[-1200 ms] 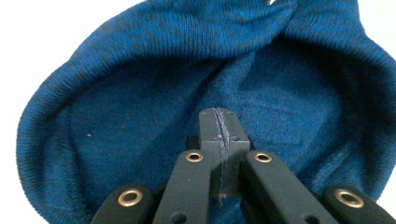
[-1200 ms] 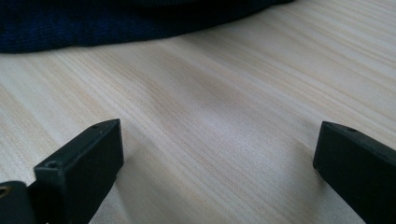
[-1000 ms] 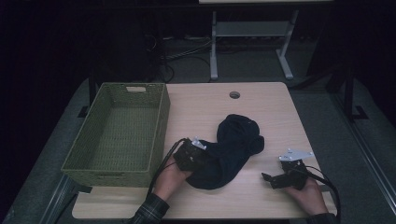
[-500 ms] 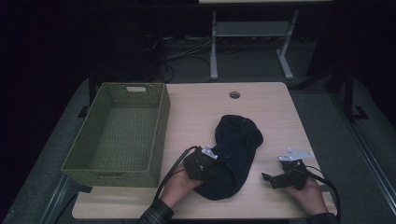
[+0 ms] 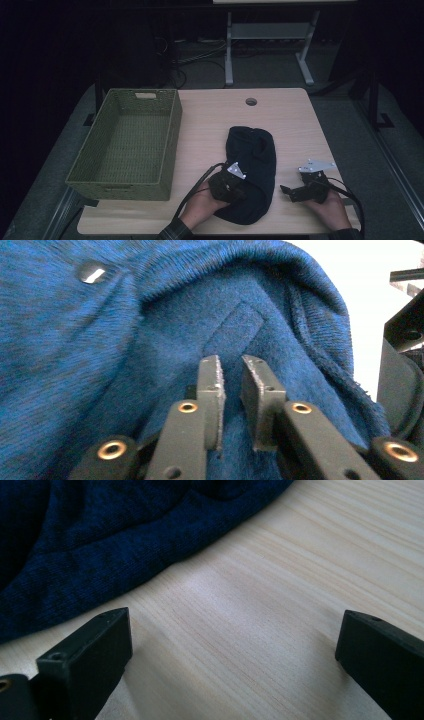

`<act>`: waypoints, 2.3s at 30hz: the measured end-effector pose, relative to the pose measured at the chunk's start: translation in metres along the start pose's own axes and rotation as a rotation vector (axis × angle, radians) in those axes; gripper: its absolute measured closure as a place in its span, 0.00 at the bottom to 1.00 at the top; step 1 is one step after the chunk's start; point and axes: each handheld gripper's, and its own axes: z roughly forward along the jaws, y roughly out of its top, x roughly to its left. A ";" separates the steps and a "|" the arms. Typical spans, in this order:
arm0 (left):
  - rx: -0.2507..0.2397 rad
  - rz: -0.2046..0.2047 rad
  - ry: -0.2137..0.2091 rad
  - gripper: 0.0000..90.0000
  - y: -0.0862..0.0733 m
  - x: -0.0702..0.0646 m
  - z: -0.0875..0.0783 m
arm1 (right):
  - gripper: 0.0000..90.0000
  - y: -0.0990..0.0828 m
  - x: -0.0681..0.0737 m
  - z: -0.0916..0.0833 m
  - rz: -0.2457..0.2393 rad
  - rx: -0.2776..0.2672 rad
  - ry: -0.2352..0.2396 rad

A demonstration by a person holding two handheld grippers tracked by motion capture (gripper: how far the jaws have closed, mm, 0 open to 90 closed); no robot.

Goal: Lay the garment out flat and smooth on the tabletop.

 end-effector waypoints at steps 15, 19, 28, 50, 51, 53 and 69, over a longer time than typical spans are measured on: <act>0.039 -0.030 0.128 0.91 -0.036 0.018 -0.023 | 0.22 0.003 -0.001 -0.005 0.001 0.002 -0.012; 0.028 -0.038 0.135 0.95 -0.037 0.019 -0.023 | 0.38 0.011 -0.005 -0.012 -0.002 0.006 -0.049; 0.024 -0.048 0.146 0.99 -0.038 0.019 -0.024 | 0.68 0.047 -0.022 -0.020 0.013 -0.059 -0.014; 0.033 -0.044 0.156 1.00 -0.036 0.018 -0.023 | 1.00 0.123 -0.045 0.051 -0.034 -0.004 0.025; 0.033 -0.044 0.156 1.00 -0.036 0.018 -0.023 | 1.00 0.123 -0.045 0.051 -0.034 -0.004 0.025; 0.025 -0.055 0.155 1.00 -0.036 0.017 -0.022 | 1.00 0.124 -0.044 0.062 -0.035 0.002 0.037; 0.022 -0.056 0.112 1.00 -0.033 0.012 -0.018 | 1.00 0.123 -0.059 0.093 0.003 0.020 0.010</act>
